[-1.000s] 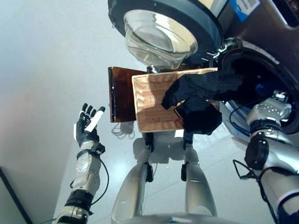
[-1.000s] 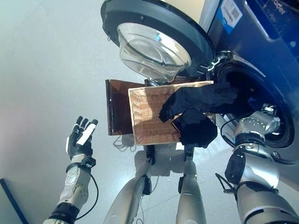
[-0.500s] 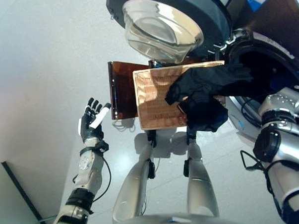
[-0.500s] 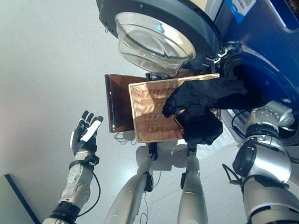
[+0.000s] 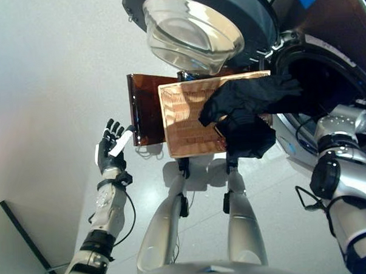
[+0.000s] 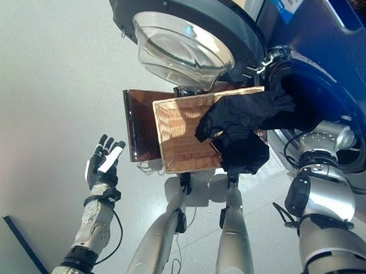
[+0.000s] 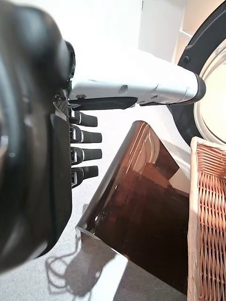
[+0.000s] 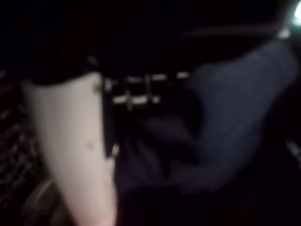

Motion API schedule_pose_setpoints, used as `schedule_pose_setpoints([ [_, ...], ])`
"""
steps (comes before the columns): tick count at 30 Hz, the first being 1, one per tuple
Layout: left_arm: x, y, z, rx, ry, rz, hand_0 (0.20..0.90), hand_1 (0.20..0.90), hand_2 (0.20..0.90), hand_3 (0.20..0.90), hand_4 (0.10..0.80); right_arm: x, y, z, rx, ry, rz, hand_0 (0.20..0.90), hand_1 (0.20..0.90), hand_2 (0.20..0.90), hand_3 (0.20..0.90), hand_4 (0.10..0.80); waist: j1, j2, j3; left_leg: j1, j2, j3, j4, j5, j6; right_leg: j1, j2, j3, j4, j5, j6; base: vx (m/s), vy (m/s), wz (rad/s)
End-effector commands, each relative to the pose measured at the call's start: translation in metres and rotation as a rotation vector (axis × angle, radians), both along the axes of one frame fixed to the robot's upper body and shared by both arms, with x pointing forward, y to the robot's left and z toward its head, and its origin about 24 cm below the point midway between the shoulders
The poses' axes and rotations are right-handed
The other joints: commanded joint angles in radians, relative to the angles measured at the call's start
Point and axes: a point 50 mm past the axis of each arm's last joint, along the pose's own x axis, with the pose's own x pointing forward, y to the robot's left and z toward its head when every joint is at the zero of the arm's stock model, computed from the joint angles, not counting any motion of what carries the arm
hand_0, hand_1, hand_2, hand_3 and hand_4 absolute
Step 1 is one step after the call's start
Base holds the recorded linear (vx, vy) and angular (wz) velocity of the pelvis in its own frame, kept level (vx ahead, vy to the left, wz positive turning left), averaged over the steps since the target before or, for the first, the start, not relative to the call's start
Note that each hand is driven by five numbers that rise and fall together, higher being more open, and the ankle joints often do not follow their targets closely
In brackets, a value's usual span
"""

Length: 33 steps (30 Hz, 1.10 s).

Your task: Pick up the clothes and place them into the washing machine

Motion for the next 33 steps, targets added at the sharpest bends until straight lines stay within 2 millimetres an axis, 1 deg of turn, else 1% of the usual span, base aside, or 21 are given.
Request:
schedule_pose_setpoints([
  [1,-0.008,0.034,0.023,0.051,-0.135,0.114,0.900,0.900,0.900,0.900,0.800,-0.020,-0.036,0.074,-0.446,0.069,-0.064,0.900,0.900,0.900,0.900,0.800,0.013,-0.016,-0.076,0.072,-0.003,0.032,-0.008,-0.095,-0.099,-0.015,0.019,-0.002,0.091,-0.079,0.000,0.000,0.000,0.00],
  [5,-0.008,0.035,0.026,0.066,-0.154,0.108,0.900,0.900,0.900,0.900,0.800,-0.014,-0.031,0.054,-0.543,0.250,0.026,0.900,0.900,0.900,0.900,0.800,0.014,-0.024,-0.070,0.073,-0.003,0.034,-0.006,-0.092,-0.098,-0.009,0.019,-0.003,0.087,-0.076,0.000,0.000,0.000,0.00],
  [7,-0.008,0.035,0.026,0.069,-0.156,0.107,0.900,0.900,0.900,0.900,0.800,-0.013,-0.030,0.050,-0.561,0.294,0.042,0.900,0.900,0.900,0.900,0.800,0.014,-0.024,-0.069,0.074,-0.003,0.034,-0.006,-0.092,-0.097,-0.009,0.019,-0.004,0.088,-0.076,0.000,0.000,0.000,0.00],
  [8,-0.009,0.036,0.026,0.080,-0.155,0.106,0.900,0.900,0.900,0.900,0.800,-0.011,-0.029,0.039,-0.608,0.424,0.081,0.900,0.900,0.900,0.900,0.800,0.016,-0.028,-0.067,0.074,-0.002,0.035,-0.003,-0.091,-0.097,-0.007,0.019,-0.005,0.088,-0.074,-0.001,0.000,0.000,0.00],
  [10,-0.009,0.037,0.026,0.082,-0.152,0.108,0.900,0.900,0.900,0.900,0.800,-0.011,-0.028,0.035,-0.637,0.487,0.096,0.900,0.900,0.900,0.900,0.800,0.015,-0.029,-0.065,0.075,-0.003,0.035,0.000,-0.092,-0.097,-0.005,0.019,-0.004,0.087,-0.073,-0.001,0.000,0.000,0.00],
  [11,-0.011,0.040,0.026,0.102,-0.151,0.106,0.900,0.900,0.900,0.900,0.800,-0.009,-0.028,0.026,-0.779,0.758,0.155,0.900,0.900,0.900,0.900,0.800,0.020,-0.034,-0.060,0.081,-0.002,0.036,0.004,-0.096,-0.097,0.003,0.019,-0.008,0.090,-0.075,-0.001,0.000,0.000,0.00],
  [12,-0.010,0.041,0.026,0.101,-0.152,0.108,0.900,0.900,0.900,0.900,0.800,-0.008,-0.028,0.027,-0.782,0.757,0.155,0.900,0.900,0.900,0.900,0.800,0.018,-0.034,-0.061,0.076,-0.003,0.036,0.004,-0.092,-0.097,-0.001,0.018,-0.008,0.087,-0.069,-0.001,0.000,0.000,0.00],
  [14,-0.010,0.042,0.027,0.102,-0.158,0.111,0.900,0.900,0.900,0.900,0.800,-0.002,-0.019,0.017,-0.959,0.967,0.230,0.900,0.900,0.900,0.900,0.800,0.013,-0.041,-0.056,0.080,-0.002,0.038,0.011,-0.096,-0.096,0.005,0.018,-0.009,0.091,-0.069,0.000,0.000,0.000,0.00],
  [15,-0.010,0.042,0.028,0.102,-0.159,0.112,0.900,0.900,0.900,0.900,0.800,-0.002,-0.019,0.017,-0.960,0.967,0.230,0.900,0.900,0.900,0.900,0.800,0.012,-0.042,-0.057,0.076,-0.003,0.038,0.012,-0.092,-0.096,0.002,0.017,-0.009,0.089,-0.065,0.000,0.000,0.000,0.00],
  [16,-0.010,0.042,0.028,0.104,-0.159,0.110,0.900,0.900,0.900,0.900,0.800,-0.001,-0.018,0.015,-1.026,1.052,0.248,0.900,0.900,0.900,0.900,0.800,0.010,-0.044,-0.057,0.076,-0.003,0.037,0.013,-0.092,-0.095,0.004,0.016,-0.009,0.089,-0.063,0.000,0.000,0.000,0.00],
  [17,-0.011,0.043,0.028,0.105,-0.159,0.104,0.900,0.900,0.900,0.900,0.800,0.002,-0.011,0.005,-1.217,1.286,0.288,0.900,0.900,0.900,0.900,0.800,0.008,-0.049,-0.056,0.079,-0.003,0.037,0.018,-0.095,-0.095,0.008,0.017,-0.008,0.091,-0.062,-0.001,0.000,0.000,0.00],
  [18,-0.011,0.043,0.028,0.105,-0.159,0.105,0.900,0.900,0.900,0.900,0.800,0.003,-0.010,0.005,-1.218,1.286,0.288,0.900,0.900,0.900,0.900,0.800,0.007,-0.049,-0.058,0.074,-0.004,0.037,0.018,-0.092,-0.095,0.005,0.016,-0.008,0.090,-0.059,-0.001,0.000,0.000,0.00],
  [19,-0.011,0.045,0.028,0.110,-0.158,0.109,0.900,0.900,0.900,0.900,0.800,0.006,-0.004,0.002,-1.332,1.373,0.306,0.900,0.900,0.900,0.900,0.800,0.005,-0.052,-0.060,0.072,-0.004,0.037,0.020,-0.091,-0.095,0.004,0.016,-0.008,0.089,-0.058,-0.001,0.000,0.000,0.00],
  [21,-0.008,0.045,0.030,0.103,-0.172,0.135,0.900,0.900,0.900,0.900,0.800,0.004,0.003,-0.010,-1.339,1.366,0.276,0.900,0.900,0.900,0.900,0.800,-0.001,-0.058,-0.061,0.072,-0.003,0.033,0.024,-0.092,-0.094,0.011,0.016,-0.010,0.083,-0.055,0.001,0.000,0.000,0.00],
  [22,-0.008,0.045,0.030,0.109,-0.168,0.134,0.900,0.900,0.900,0.900,0.800,0.008,0.013,-0.016,-1.476,1.453,0.294,0.900,0.900,0.900,0.900,0.800,-0.001,-0.059,-0.058,0.076,-0.002,0.033,0.024,-0.094,-0.094,0.016,0.017,-0.011,0.082,-0.057,0.001,0.000,0.000,0.00],
  [23,-0.008,0.045,0.030,0.109,-0.168,0.135,0.900,0.900,0.900,0.900,0.800,0.008,0.013,-0.015,-1.477,1.453,0.294,0.900,0.900,0.900,0.900,0.800,-0.002,-0.060,-0.060,0.072,-0.002,0.033,0.024,-0.091,-0.094,0.013,0.016,-0.011,0.080,-0.054,0.001,-0.014,0.007,-0.04],
  [26,-0.008,0.047,0.029,0.103,-0.165,0.150,0.900,0.900,0.900,0.900,0.800,0.012,0.028,-0.030,-1.631,1.530,0.379,0.900,0.900,0.900,0.900,0.800,-0.007,-0.069,-0.062,0.073,0.000,0.031,0.023,-0.092,-0.093,0.014,0.018,-0.011,0.073,-0.049,0.000,-0.011,0.004,-0.03],
  [27,-0.008,0.047,0.029,0.103,-0.165,0.151,0.900,0.900,0.900,0.900,0.800,0.012,0.028,-0.031,-1.632,1.530,0.379,0.900,0.900,0.900,0.900,0.800,-0.008,-0.069,-0.062,0.073,0.000,0.031,0.022,-0.092,-0.093,0.014,0.018,-0.011,0.073,-0.049,0.000,-0.003,0.000,-0.04],
  [29,-0.009,0.049,0.027,0.095,-0.154,0.168,0.900,0.900,0.900,0.900,0.800,0.017,0.042,-0.031,-1.729,1.513,0.384,0.900,0.900,0.900,0.900,0.800,-0.011,-0.073,-0.063,0.072,0.000,0.032,0.024,-0.094,-0.092,0.013,0.019,-0.010,0.073,-0.049,0.000,-0.005,0.005,-0.05],
  [32,-0.008,0.046,0.026,0.087,-0.159,0.172,0.900,0.900,0.900,0.900,0.800,0.014,0.056,-0.046,-1.869,1.561,0.392,0.900,0.900,0.900,0.900,0.800,-0.017,-0.075,-0.064,0.070,0.001,0.034,0.026,-0.095,-0.091,0.016,0.018,-0.010,0.070,-0.049,0.000,-0.005,0.002,-0.02],
  [33,-0.009,0.046,0.026,0.087,-0.158,0.172,0.900,0.900,0.900,0.900,0.800,0.013,0.057,-0.047,-1.869,1.562,0.393,0.900,0.900,0.900,0.900,0.800,-0.017,-0.075,-0.064,0.070,0.001,0.034,0.026,-0.095,-0.091,0.016,0.017,-0.010,0.069,-0.049,0.000,0.000,0.000,0.00],
])
